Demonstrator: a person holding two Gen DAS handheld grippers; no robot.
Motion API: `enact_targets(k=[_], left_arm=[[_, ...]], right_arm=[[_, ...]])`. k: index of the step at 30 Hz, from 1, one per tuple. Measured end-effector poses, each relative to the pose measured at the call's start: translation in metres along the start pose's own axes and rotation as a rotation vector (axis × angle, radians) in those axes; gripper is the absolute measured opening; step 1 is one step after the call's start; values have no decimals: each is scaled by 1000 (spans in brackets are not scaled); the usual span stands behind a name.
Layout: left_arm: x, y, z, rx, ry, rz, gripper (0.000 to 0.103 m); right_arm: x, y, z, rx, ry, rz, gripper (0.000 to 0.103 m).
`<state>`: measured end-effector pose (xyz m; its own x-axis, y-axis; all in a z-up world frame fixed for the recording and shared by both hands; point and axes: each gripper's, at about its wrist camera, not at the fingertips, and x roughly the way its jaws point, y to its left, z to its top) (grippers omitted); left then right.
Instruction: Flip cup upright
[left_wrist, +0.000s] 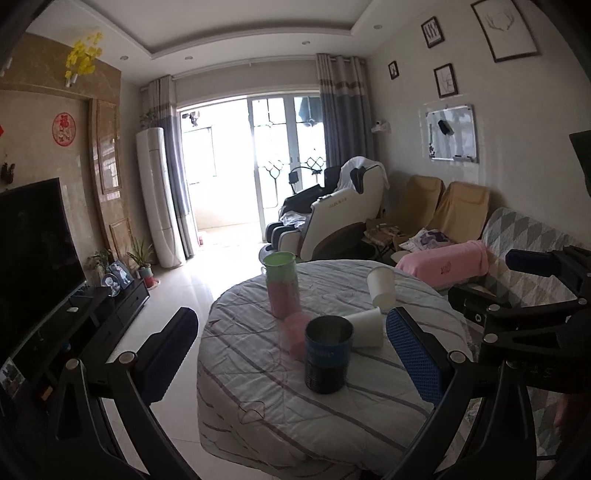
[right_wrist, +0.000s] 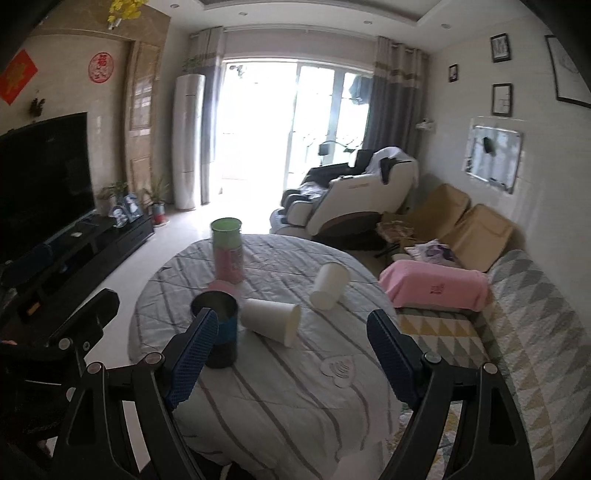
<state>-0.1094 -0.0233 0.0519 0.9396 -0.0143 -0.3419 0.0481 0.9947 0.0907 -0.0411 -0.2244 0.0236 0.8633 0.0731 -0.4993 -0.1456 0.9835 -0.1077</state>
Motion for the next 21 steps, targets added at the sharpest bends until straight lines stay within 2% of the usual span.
enact_targets(k=[6,21], left_arm=[[-4,-7,0,-2,-4,-15,103],[-4,-12,4,13,-45,20,103]], right_arm=[[-3,-6,-1,10,-2,-11,84],[-6,-7,-2,6,-17,-17,84]])
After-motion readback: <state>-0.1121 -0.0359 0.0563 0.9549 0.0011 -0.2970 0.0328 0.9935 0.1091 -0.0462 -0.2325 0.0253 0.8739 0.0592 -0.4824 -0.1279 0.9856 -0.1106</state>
